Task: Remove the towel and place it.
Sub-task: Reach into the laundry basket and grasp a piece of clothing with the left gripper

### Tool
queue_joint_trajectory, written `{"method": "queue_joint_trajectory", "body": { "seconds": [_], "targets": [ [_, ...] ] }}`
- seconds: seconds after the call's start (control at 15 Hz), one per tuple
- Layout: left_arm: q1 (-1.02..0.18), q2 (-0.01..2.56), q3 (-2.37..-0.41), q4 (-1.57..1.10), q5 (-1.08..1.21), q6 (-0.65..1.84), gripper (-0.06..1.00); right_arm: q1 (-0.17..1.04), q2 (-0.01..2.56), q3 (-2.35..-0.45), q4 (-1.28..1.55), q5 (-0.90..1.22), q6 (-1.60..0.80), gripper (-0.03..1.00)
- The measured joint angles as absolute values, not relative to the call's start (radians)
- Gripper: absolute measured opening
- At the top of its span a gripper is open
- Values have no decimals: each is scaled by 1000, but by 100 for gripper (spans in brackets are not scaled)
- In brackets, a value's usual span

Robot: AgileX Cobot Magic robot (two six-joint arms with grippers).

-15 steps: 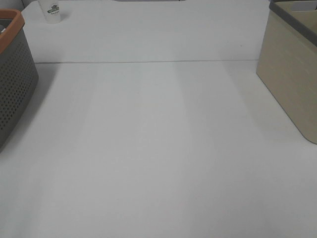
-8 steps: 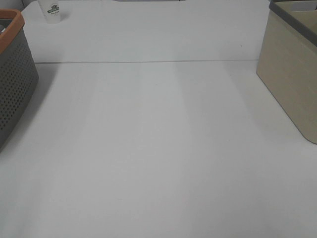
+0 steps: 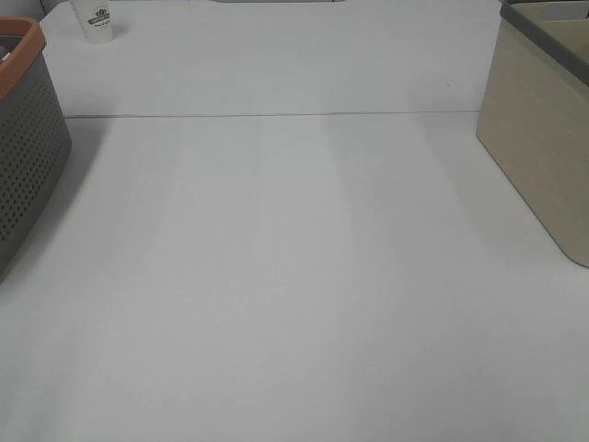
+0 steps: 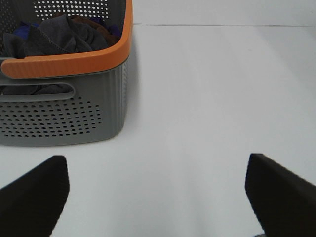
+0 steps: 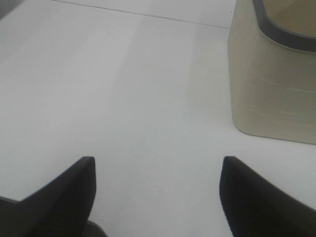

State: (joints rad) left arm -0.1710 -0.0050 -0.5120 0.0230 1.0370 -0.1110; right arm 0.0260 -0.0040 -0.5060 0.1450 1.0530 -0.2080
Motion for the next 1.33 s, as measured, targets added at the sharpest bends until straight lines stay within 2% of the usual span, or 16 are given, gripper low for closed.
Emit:
{"method": "queue_joint_trajectory", "body": {
  "seconds": [0.8,1.07,1.33],
  "targets": [
    [-171,-5,-512,33,1037,-131,89,26,-4,-506,145,1053,-208,70],
    [-171,-1,-512,110,1037,-230,89,26,-4,-506,145,1053,-208,70],
    [-171,144,-557,178,978,-359,89,26,-4,-506,145,1053,-208,70]
  ]
}}
